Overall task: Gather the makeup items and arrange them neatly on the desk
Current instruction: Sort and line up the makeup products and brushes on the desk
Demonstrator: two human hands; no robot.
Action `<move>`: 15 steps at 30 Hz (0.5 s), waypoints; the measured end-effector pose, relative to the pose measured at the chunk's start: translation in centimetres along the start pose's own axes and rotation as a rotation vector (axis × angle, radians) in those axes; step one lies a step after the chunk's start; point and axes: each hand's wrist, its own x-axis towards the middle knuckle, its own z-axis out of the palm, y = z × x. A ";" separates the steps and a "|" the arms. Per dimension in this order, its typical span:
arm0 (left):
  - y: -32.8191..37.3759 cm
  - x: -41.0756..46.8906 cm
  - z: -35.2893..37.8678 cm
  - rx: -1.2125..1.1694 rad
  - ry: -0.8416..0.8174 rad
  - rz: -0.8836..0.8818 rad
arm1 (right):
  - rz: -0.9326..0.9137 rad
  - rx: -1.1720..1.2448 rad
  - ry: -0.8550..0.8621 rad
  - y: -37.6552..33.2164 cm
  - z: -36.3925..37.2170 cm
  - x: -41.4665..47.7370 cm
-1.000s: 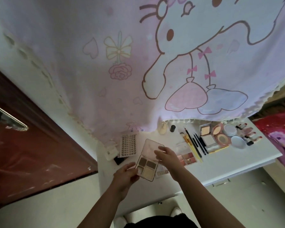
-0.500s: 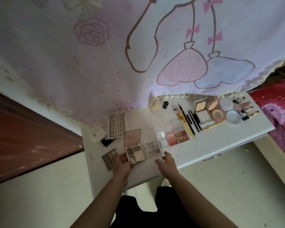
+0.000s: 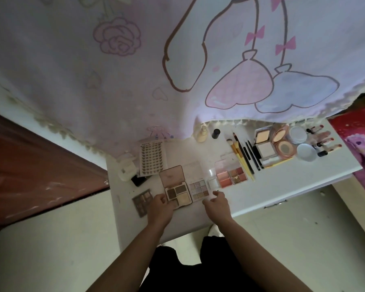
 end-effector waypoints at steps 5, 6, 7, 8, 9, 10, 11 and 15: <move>-1.3 1.3 -3.5 0.492 0.165 0.361 | -0.302 -0.023 0.157 -5.0 0.8 0.0; -1.7 1.7 -4.1 0.553 0.149 0.385 | -0.362 -0.050 0.174 -6.3 1.1 0.2; -2.2 2.1 -4.7 0.598 0.123 0.390 | -0.418 -0.094 0.189 -7.7 1.6 0.6; -2.9 2.6 -5.2 0.634 0.088 0.384 | -0.465 -0.149 0.198 -9.1 2.1 1.1; -3.5 3.1 -5.7 0.645 0.057 0.376 | -0.503 -0.214 0.197 -10.5 2.7 1.6; -4.1 3.5 -6.2 0.645 0.029 0.380 | -0.525 -0.288 0.189 -11.9 3.2 2.0; -4.5 3.8 -6.6 0.632 0.004 0.394 | -0.535 -0.374 0.173 -13.1 3.8 2.4; -5.7 4.5 -7.8 0.631 -0.045 0.452 | -0.440 -0.705 0.049 -16.6 6.4 3.9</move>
